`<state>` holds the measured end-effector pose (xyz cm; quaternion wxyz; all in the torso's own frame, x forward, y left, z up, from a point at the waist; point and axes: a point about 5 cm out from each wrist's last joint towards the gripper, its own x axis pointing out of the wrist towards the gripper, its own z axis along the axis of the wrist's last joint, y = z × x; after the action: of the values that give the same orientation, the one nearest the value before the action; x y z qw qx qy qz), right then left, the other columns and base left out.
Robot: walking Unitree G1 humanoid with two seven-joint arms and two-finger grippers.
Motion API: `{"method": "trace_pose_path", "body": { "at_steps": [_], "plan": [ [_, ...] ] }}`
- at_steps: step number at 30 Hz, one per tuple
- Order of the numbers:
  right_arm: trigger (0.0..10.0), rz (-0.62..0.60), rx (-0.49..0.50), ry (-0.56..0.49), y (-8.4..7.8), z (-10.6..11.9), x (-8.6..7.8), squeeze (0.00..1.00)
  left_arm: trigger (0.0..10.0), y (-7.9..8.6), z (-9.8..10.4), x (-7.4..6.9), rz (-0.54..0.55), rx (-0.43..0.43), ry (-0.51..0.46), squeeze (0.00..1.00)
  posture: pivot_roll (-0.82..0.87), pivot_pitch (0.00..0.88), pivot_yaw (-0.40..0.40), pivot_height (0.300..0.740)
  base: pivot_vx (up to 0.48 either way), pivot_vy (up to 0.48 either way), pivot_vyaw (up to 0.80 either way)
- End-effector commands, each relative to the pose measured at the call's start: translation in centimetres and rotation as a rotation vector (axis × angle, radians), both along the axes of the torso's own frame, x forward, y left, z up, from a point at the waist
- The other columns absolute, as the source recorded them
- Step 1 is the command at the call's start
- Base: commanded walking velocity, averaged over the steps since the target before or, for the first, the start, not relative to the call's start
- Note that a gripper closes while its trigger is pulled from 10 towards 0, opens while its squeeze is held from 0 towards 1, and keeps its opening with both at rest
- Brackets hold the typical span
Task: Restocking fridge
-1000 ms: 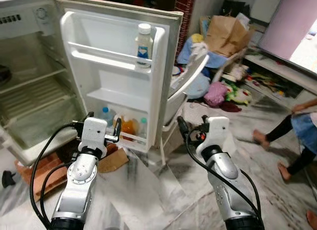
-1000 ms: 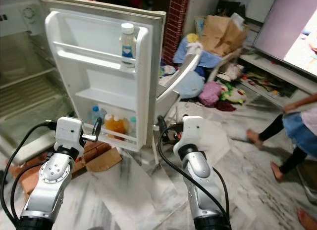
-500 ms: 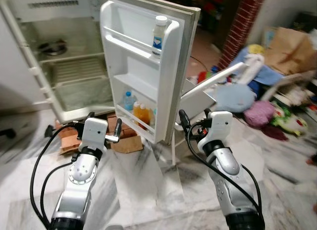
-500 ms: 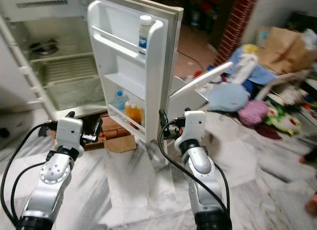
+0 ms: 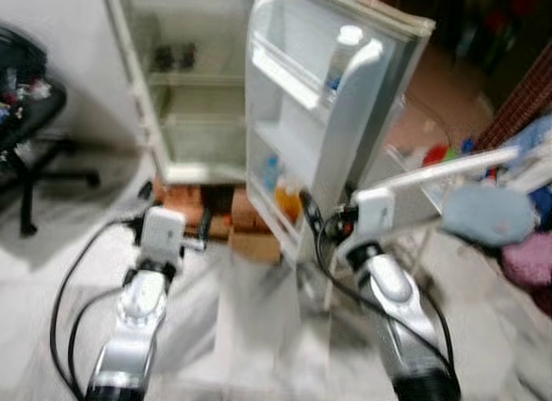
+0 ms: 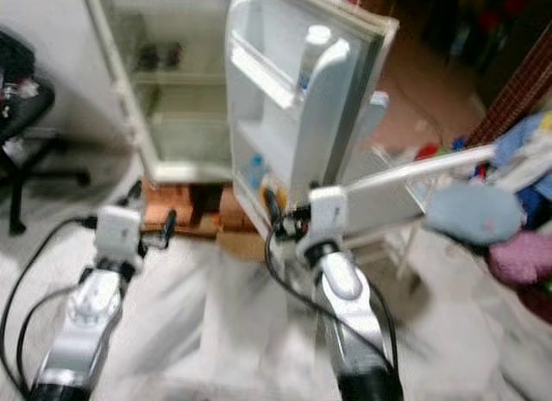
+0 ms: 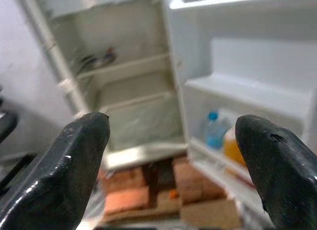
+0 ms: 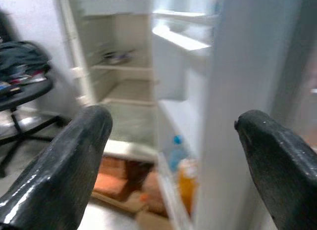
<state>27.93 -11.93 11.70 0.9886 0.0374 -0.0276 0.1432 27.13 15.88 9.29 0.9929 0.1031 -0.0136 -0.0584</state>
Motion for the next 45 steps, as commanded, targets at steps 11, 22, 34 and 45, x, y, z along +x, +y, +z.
{"method": "trace_pose_path", "body": {
  "at_steps": [11, 22, 34, 45],
  "plan": [
    [10.0, -0.047, -0.004, -0.006, -1.0, 0.0, -0.1, 0.00, 10.0, -0.9, -0.4, -0.3, -0.015, -0.017, 0.042, 0.00, 0.06, 0.000, -0.035, 0.740, 0.155, 0.000, 0.26],
    [10.0, -0.156, -0.052, -0.058, -2.6, 1.1, 1.6, 0.00, 10.0, 1.2, -2.1, -1.6, 0.056, -0.052, 0.184, 0.00, 0.09, 0.000, -0.043, 0.740, 0.000, 0.000, 0.32],
    [10.0, -0.339, -0.098, -0.043, -5.5, 1.0, 2.1, 0.00, 10.0, 1.5, -1.7, -2.7, 0.059, -0.051, 0.221, 0.00, 0.11, 0.000, -0.045, 0.740, 0.000, 0.000, 0.26],
    [10.0, -0.544, -0.113, 0.068, -8.4, -0.6, 0.0, 0.00, 10.0, 2.3, -1.6, -4.0, 0.063, -0.024, 0.257, 0.00, 0.11, 0.042, -0.033, 0.740, 0.000, 0.000, 0.00]
  ]
}}
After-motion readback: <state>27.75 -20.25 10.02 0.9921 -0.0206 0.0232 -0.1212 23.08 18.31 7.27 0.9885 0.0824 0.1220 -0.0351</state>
